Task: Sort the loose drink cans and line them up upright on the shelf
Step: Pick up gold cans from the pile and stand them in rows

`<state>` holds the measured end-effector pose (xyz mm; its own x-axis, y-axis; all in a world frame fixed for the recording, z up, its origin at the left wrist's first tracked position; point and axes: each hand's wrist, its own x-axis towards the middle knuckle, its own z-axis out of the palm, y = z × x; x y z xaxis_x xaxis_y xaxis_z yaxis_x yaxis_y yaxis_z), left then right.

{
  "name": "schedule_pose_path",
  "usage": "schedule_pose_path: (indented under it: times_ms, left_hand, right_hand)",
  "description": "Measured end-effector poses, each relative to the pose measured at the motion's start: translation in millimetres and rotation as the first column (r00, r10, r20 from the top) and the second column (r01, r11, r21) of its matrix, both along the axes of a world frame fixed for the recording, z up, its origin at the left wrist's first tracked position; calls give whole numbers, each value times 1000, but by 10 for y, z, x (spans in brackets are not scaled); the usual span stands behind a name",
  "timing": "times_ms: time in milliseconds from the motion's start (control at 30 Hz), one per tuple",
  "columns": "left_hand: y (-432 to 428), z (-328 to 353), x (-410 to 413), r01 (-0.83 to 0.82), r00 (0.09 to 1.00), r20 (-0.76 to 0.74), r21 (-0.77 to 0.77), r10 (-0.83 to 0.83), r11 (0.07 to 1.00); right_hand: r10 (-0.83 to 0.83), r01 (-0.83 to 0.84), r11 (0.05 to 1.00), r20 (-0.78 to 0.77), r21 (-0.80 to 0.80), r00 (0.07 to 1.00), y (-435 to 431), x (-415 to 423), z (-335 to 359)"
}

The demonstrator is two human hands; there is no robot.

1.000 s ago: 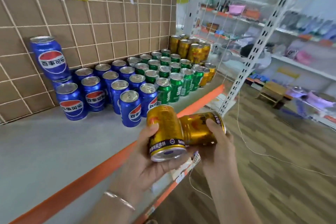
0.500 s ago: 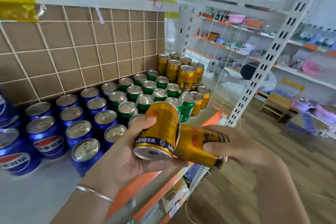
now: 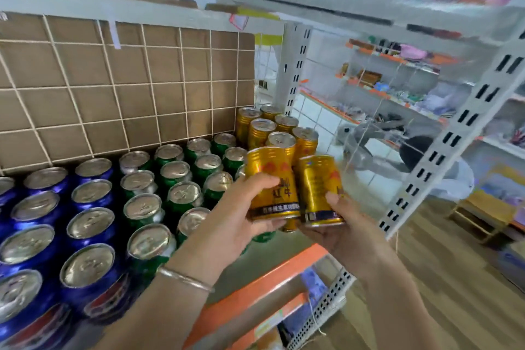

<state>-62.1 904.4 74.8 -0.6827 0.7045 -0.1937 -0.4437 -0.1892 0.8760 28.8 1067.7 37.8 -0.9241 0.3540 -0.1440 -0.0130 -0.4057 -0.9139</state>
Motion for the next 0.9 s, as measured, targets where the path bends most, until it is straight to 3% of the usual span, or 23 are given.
schedule_pose_path:
  times_ms: [167, 233, 367, 467, 633, 733, 900]
  left_hand:
    - [488, -50, -142, -3, 996, -92, -30, 0, 1000]
    - [653, -85, -217, -55, 988, -148, -63, 45, 996]
    - [972, -164, -365, -131, 942, -309, 12, 129, 991]
    - [1129, -199, -459, -165, 904, -410, -66, 124, 984]
    - [1337, -310, -445, -415, 683, -722, -261, 109, 872]
    - [1366, -439, -393, -465, 593, -804, -299, 43, 833]
    - [1398, -578, -245, -657, 479, -878, -350, 11, 668]
  right_hand:
    - [69, -71, 981, 19, 180, 997, 460, -91, 82]
    - [16, -22, 964, 26, 263, 1000, 619, -193, 118]
    - [10, -11, 906, 5, 423, 1000, 958, -391, 103]
    - [-50, 43, 876, 1, 481, 999, 1109, -490, 15]
    - [-183, 157, 836, -3, 526, 983, 1223, -613, -155]
    - [-137, 110, 855, 16, 507, 990, 1294, -662, -243]
    - [-71, 48, 837, 20, 546, 997, 1358, -764, -376]
